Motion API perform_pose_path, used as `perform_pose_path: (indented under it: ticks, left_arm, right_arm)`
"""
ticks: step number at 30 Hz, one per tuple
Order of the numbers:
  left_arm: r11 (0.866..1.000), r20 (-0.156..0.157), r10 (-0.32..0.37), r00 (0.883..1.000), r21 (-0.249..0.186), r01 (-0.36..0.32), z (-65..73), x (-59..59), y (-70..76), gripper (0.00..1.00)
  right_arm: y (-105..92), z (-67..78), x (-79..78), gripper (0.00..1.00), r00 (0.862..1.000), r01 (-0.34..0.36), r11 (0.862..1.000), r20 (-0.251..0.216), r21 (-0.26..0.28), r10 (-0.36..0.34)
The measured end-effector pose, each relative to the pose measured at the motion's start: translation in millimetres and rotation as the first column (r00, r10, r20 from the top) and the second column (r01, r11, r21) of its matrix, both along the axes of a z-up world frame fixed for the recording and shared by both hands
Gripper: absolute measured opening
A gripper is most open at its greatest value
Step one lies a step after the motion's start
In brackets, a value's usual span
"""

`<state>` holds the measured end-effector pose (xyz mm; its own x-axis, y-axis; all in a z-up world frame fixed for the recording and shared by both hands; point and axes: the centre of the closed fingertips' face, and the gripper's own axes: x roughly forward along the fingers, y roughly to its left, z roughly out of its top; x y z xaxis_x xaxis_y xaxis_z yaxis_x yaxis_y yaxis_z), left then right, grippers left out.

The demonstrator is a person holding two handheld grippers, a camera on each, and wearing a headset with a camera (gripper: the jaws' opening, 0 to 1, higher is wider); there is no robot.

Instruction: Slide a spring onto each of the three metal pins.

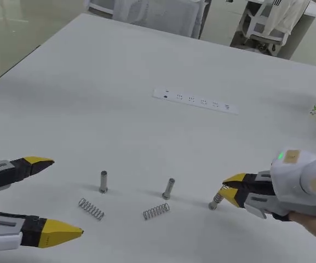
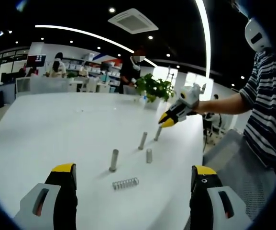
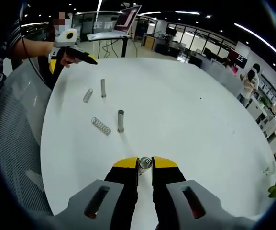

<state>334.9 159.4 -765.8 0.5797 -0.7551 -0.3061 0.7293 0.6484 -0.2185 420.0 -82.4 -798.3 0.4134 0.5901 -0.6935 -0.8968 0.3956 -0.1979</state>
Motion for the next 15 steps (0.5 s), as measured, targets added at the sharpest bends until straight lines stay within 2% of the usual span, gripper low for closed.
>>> perform_pose_path:
  ticks: [6, 9, 15]
  left_arm:
    - [1.0, -0.004, 0.0, 1.0, 0.005, 0.0, -1.3, -1.0, -0.1, 0.97]
    - [1.0, -0.005, -0.001, 1.0, 0.006, 0.001, -1.3, -1.0, -0.3, 0.97]
    - [1.0, 0.0, 0.001, 1.0, -0.003, -0.001, 0.6, 0.6, -1.3, 0.97]
  right_arm:
    - [-2.3, -12.6, -2.1, 0.07, 1.0, 0.012, 1.0, -0.028, -0.003, -0.012]
    - [-3.6, -17.7, -3.3, 0.08, 1.0, 0.012, 1.0, -0.028, -0.018, -0.013]
    - [-4.8, -18.3, -3.9, 0.08, 1.0, 0.015, 1.0, -0.027, -0.013, -0.016]
